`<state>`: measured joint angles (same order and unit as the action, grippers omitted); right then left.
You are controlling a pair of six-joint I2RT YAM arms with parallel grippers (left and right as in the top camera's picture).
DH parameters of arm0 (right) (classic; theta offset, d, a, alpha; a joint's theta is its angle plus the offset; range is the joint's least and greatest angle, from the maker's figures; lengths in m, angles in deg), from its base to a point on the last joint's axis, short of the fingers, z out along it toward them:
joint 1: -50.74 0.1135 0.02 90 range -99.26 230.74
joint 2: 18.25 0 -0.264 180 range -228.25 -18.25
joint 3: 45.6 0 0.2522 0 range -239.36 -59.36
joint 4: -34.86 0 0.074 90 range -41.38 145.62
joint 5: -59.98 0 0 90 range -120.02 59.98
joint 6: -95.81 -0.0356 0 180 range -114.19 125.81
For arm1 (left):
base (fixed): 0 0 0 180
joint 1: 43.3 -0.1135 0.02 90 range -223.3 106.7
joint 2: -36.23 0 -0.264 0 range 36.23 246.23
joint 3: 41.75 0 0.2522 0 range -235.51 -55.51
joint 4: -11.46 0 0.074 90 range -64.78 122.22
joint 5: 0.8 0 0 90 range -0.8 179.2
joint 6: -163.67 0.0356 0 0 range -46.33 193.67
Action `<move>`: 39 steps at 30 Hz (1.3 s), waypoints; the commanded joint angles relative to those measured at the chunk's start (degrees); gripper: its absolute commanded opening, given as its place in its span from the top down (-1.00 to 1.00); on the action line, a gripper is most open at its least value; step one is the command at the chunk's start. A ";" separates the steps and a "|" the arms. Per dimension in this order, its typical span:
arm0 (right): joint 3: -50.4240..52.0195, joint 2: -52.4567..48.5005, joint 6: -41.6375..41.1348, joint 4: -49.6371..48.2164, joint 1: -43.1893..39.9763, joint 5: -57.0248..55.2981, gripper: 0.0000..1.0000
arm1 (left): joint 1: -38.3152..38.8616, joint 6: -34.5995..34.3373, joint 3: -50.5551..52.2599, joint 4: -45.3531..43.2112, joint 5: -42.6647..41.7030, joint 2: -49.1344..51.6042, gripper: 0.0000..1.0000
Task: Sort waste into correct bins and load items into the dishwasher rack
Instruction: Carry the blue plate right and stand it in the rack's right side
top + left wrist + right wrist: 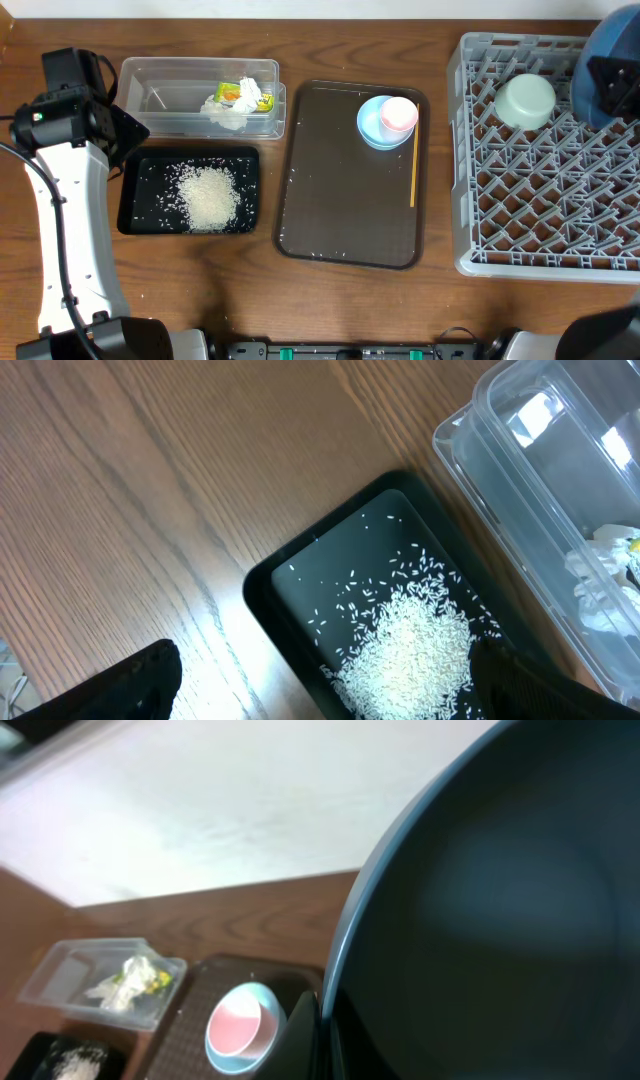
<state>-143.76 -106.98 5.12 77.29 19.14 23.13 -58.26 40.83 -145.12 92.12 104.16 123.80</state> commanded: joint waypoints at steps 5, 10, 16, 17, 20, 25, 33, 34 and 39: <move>-0.13 -11.65 -7.04 -14.93 -5.60 24.94 0.98 | -0.24 -0.48 -0.17 0.13 0.28 0.09 -0.87; -0.13 -18.56 -10.86 -17.38 -7.56 25.05 0.98 | -0.24 -0.46 -0.17 0.13 0.28 0.09 -0.87; -0.13 -22.62 -11.82 -17.31 -10.43 26.86 0.98 | -0.24 -0.48 -0.17 0.15 0.28 0.09 -0.87; -0.13 -22.75 -12.59 -17.31 -10.99 27.06 0.98 | -0.24 -0.48 -0.17 0.13 0.28 0.09 -0.88; -0.13 -22.75 -15.52 -17.35 -12.74 27.06 0.94 | -0.24 -0.46 -0.17 0.13 0.28 0.09 -0.87; -0.13 -22.67 -20.81 -17.29 -14.99 27.30 0.70 | -0.24 -0.48 -0.17 0.13 0.28 0.09 -0.87; -0.13 -19.02 -25.62 -12.81 -17.20 22.34 0.17 | -0.24 -0.48 -0.17 0.15 0.28 0.09 -0.87; -0.13 -18.10 -25.35 -11.02 -17.40 20.35 0.17 | -0.24 -0.46 -0.17 0.13 0.28 0.09 -0.87; -0.13 -11.04 -20.31 0.37 -17.94 4.52 0.12 | -0.24 -0.46 -0.17 0.13 0.28 0.09 -0.87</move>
<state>-143.54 -124.72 -18.09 75.02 1.70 38.19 -58.26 40.80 -145.12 92.07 104.16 123.80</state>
